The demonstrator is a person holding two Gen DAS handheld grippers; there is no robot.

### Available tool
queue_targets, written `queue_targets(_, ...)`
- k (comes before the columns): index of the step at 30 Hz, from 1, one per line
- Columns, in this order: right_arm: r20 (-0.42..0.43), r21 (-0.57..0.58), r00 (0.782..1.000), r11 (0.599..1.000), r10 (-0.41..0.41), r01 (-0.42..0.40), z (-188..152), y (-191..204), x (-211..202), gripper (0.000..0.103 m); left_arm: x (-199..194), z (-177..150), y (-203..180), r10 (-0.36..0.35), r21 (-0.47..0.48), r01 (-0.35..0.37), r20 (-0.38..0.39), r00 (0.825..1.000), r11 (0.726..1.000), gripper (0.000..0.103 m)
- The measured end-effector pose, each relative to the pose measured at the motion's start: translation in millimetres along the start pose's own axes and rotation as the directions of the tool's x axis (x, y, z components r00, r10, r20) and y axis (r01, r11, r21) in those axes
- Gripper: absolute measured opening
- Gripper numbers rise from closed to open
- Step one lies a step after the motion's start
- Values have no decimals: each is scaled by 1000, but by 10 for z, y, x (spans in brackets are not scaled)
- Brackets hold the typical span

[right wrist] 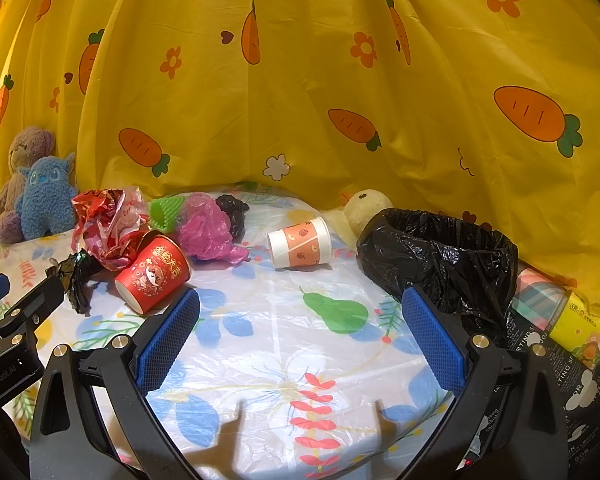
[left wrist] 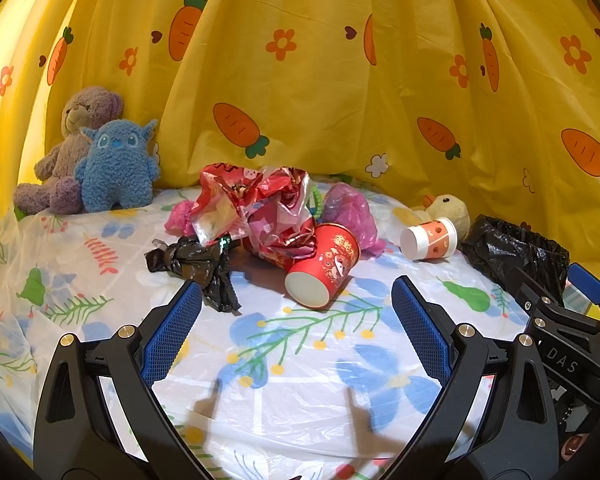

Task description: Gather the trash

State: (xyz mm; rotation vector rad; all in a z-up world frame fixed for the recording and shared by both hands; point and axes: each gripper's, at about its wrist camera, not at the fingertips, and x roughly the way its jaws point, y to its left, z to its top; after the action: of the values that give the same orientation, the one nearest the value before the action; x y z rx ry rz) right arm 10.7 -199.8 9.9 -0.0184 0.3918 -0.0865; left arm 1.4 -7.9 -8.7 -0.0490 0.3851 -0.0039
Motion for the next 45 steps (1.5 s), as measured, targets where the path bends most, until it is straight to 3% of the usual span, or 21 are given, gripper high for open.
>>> queue_targets(45,4,4,1000,1000,-2,2,3,-42,12,98,19,6,-104,-10,-7,10,-9,1000,1000,94)
